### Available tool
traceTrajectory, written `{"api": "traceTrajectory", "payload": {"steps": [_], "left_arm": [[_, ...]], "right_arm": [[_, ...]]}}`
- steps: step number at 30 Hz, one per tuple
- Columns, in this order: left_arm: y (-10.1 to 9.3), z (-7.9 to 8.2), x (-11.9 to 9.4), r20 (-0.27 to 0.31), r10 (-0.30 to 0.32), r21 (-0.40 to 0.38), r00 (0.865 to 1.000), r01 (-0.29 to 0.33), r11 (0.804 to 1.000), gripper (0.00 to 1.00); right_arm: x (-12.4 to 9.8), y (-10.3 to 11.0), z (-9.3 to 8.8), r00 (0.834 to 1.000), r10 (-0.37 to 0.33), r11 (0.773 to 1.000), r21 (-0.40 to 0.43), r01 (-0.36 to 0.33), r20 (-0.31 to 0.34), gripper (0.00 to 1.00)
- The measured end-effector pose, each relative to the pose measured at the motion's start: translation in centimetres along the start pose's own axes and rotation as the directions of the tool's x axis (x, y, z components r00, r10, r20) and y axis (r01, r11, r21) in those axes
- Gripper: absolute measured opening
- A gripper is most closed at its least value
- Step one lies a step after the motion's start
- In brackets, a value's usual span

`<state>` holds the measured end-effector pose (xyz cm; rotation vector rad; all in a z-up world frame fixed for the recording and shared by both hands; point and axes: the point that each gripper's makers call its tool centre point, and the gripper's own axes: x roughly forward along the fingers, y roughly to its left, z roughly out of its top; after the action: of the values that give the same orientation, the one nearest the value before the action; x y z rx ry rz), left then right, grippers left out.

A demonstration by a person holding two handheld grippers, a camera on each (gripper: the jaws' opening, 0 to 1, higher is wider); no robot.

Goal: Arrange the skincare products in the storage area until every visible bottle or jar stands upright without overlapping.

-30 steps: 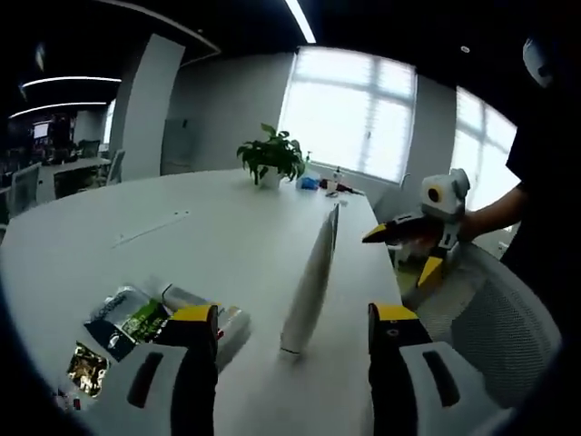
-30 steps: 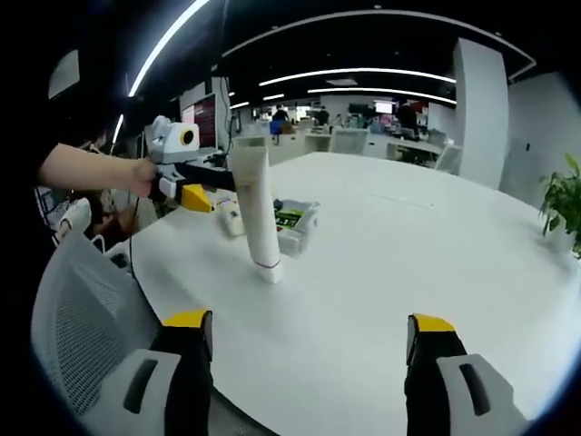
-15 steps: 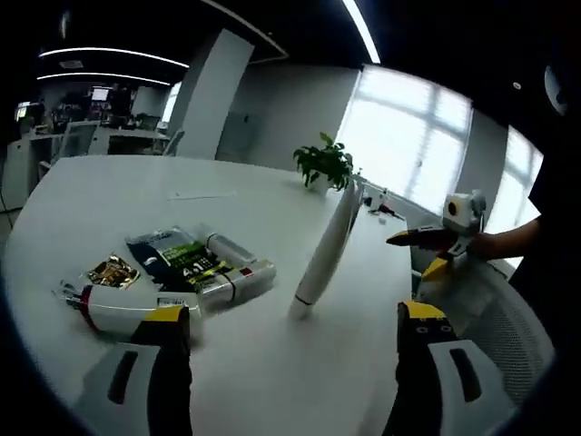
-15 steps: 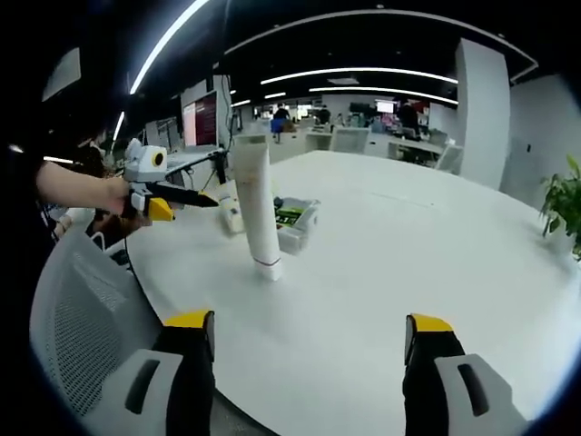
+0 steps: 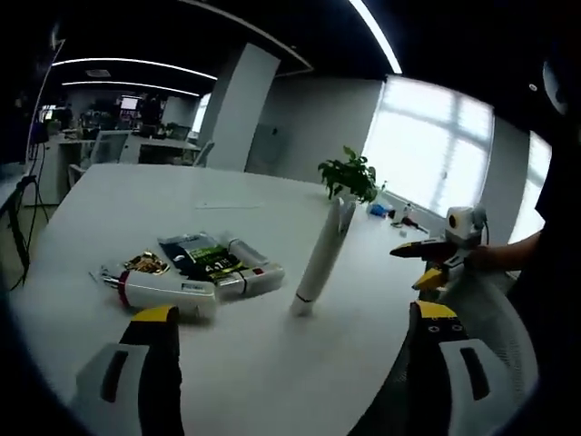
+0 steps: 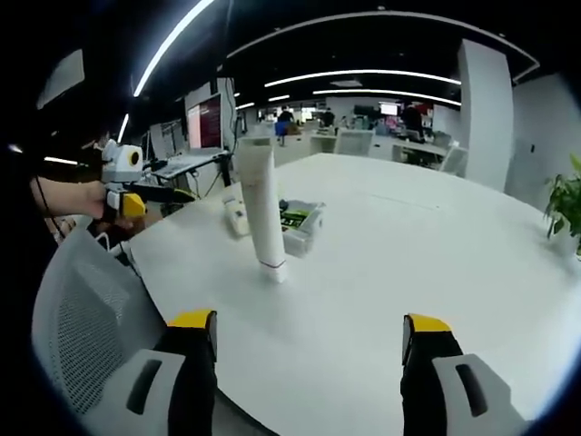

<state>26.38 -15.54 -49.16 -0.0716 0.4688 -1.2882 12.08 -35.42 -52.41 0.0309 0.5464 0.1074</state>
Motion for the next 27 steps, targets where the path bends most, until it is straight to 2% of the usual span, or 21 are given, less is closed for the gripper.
{"api": "traceTrajectory", "payload": {"steps": [2,3,5,9,11,13,15,18,19,20,21,22,25,27], "left_arm": [[-0.6,0.0,0.0,0.0,0.0,0.0,1.0,0.0,1.0,0.99],[-0.7,-0.6,-0.3,-0.034,0.017,0.01,0.999,-0.017,1.0,0.99],[-0.8,-1.2,-0.5,-0.062,0.049,0.036,0.997,-0.047,0.998,0.99],[-1.6,-1.4,-0.7,-0.05,0.071,0.032,0.996,-0.07,0.997,0.99],[-1.9,-1.9,-0.6,-0.068,0.094,0.027,0.993,-0.092,0.995,0.99],[-1.2,-2.5,-1.1,-0.114,0.149,0.047,0.982,-0.144,0.988,0.97],[-0.6,-2.4,-1.5,-0.129,0.195,0.082,0.972,-0.186,0.979,0.94],[-0.3,-1.8,-2.1,-0.114,0.236,0.067,0.965,-0.23,0.971,0.93],[-0.1,-2.0,-2.3,-0.113,0.244,0.067,0.963,-0.238,0.969,0.93],[0.2,-2.0,-2.4,-0.104,0.26,0.077,0.96,-0.253,0.965,0.95],[0.8,-1.5,-2.4,-0.068,0.287,0.114,0.955,-0.279,0.954,0.96],[1.0,-1.7,-2.4,-0.077,0.288,0.11,0.955,-0.279,0.954,0.97],[1.4,-2.2,-2.3,-0.104,0.297,0.08,0.949,-0.29,0.954,0.88],[1.3,-2.1,-2.5,-0.116,0.308,0.102,0.944,-0.297,0.949,0.85]], "right_arm": [[0.1,0.4,-0.2,1.0,0.027,1.0,-0.008,-0.027,-0.003,0.89],[0.2,0.6,-0.2,0.999,0.035,0.999,-0.012,-0.035,-0.002,0.89],[0.1,1.2,-0.1,0.998,0.06,0.998,-0.018,-0.06,-0.004,0.89],[0.1,1.8,-0.2,0.996,0.086,0.996,-0.033,-0.086,-0.013,0.88],[0.2,1.9,-0.3,0.996,0.091,0.995,-0.035,-0.092,-0.017,0.88],[0.1,2.2,-0.3,0.994,0.102,0.994,-0.041,-0.103,-0.025,0.87],[0.1,2.2,-0.5,0.993,0.109,0.992,-0.052,-0.111,-0.033,0.87],[-0.2,2.4,-0.4,0.993,0.113,0.991,-0.068,-0.116,-0.037,0.86],[-0.2,2.4,-0.4,0.993,0.112,0.991,-0.071,-0.114,-0.037,0.86],[-0.2,2.3,-0.5,0.994,0.108,0.991,-0.071,-0.11,-0.036,0.85],[-0.2,2.2,-0.5,0.994,0.102,0.992,-0.071,-0.104,-0.036,0.84],[-0.2,2.0,-0.7,0.995,0.09,0.993,-0.076,-0.093,-0.037,0.84],[0.1,1.8,-1.6,0.997,0.066,0.993,-0.098,-0.07,-0.044,0.87],[0.2,1.6,-1.8,0.997,0.063,0.994,-0.091,-0.066,-0.038,0.9]]}}
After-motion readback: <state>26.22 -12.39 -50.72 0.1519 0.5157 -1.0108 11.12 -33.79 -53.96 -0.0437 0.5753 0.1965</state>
